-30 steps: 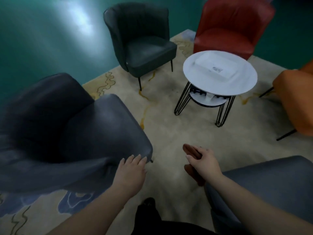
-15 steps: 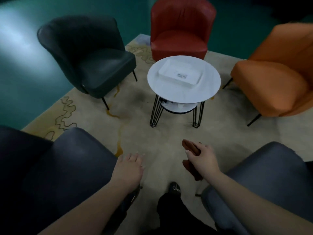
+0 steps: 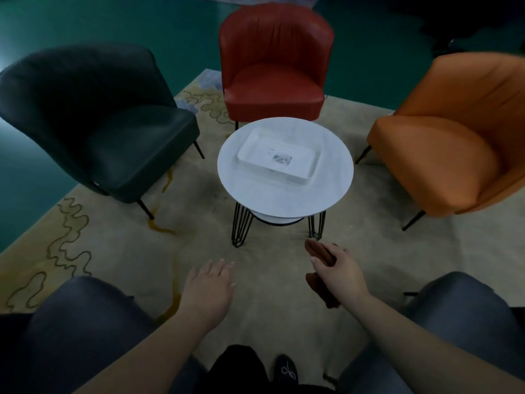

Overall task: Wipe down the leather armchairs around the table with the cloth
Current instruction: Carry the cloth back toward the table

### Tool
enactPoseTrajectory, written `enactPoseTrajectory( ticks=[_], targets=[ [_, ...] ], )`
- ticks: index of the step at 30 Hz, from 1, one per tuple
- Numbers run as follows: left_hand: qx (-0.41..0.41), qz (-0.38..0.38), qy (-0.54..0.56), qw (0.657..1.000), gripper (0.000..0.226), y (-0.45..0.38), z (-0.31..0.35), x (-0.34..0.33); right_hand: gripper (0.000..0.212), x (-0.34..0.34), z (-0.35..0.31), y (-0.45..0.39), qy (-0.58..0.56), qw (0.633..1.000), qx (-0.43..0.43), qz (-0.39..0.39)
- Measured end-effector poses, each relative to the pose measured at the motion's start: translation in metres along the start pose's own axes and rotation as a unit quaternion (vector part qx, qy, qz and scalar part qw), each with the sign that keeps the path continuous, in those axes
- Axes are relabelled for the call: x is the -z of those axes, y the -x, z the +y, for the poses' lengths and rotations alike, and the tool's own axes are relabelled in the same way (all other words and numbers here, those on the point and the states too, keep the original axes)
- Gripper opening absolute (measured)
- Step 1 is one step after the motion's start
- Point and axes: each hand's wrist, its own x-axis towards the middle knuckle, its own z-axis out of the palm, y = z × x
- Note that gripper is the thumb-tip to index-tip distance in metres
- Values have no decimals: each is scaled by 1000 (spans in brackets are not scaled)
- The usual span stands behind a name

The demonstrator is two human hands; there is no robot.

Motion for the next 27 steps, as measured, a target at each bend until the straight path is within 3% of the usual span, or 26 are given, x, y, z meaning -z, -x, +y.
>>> enactPoseTrajectory(
  ticks=[16, 27],
  targets=[
    [-72, 1, -19, 997, 54, -215, -79, 94, 33, -43, -104, -153, -72, 995, -46, 58],
    [-98, -23, -32, 994, 55, -341, -61, 118, 28, -25, -95, -273, -56, 994, -78, 49]
  ],
)
